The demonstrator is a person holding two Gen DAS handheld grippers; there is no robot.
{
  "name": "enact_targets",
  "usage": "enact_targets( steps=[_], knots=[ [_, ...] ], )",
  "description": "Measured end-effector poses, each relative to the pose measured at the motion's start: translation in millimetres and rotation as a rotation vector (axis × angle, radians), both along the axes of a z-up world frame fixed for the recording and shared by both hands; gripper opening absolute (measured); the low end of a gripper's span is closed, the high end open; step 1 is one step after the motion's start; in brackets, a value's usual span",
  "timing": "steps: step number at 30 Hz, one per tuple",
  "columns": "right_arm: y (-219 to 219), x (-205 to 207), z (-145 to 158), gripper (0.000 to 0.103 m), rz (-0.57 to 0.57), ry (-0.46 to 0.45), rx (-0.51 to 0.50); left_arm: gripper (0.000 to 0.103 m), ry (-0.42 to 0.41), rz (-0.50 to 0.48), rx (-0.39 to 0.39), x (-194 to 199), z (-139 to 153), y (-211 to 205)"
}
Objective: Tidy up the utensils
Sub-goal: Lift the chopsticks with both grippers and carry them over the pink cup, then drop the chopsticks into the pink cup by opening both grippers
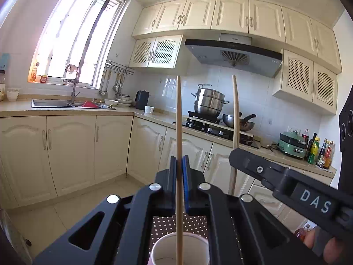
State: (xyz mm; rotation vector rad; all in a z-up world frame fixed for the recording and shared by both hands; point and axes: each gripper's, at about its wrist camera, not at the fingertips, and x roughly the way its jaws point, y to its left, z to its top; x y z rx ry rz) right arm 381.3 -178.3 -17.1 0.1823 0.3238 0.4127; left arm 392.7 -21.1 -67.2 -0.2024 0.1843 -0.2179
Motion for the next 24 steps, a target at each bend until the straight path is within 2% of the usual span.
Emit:
enact_targets(
  steps=[8,11,16,17,19,24],
  knots=[
    [-9.3,-17.9,-18.6,0.007,-0.004,0.043,-0.005,0.006,0.054,-0.012,0.025,-11.1,-16.4,7.9],
    [-8.9,-24.1,-23.3,0.007,0.003,0.056,-0.015,0.006,0.055,-0.015,0.037,-18.7,-17.0,8.7],
    [-8.6,-30.1,-31.5,0.007,0.01,0.103,-0.013,0.007,0.114,-0.038,0.063,-20.8,-15.2,5.0],
    [-8.7,-30.7,-32.5,0.007,0.013,0.109,-0.013,0.008,0.121,-0.041,0.068,-21.7,-15.3,4.0],
    [-8.6,-33.4,-34.3,0.007,0.014,0.121,-0.014,0.024,0.121,-0.042,0.077,-25.6,-15.5,3.1],
    [-7.7,-38.4,-33.4,0.008,0.012,0.147,-0.014,0.031,0.122,-0.039,0.092,-36.6,-10.6,3.4]
  ],
)
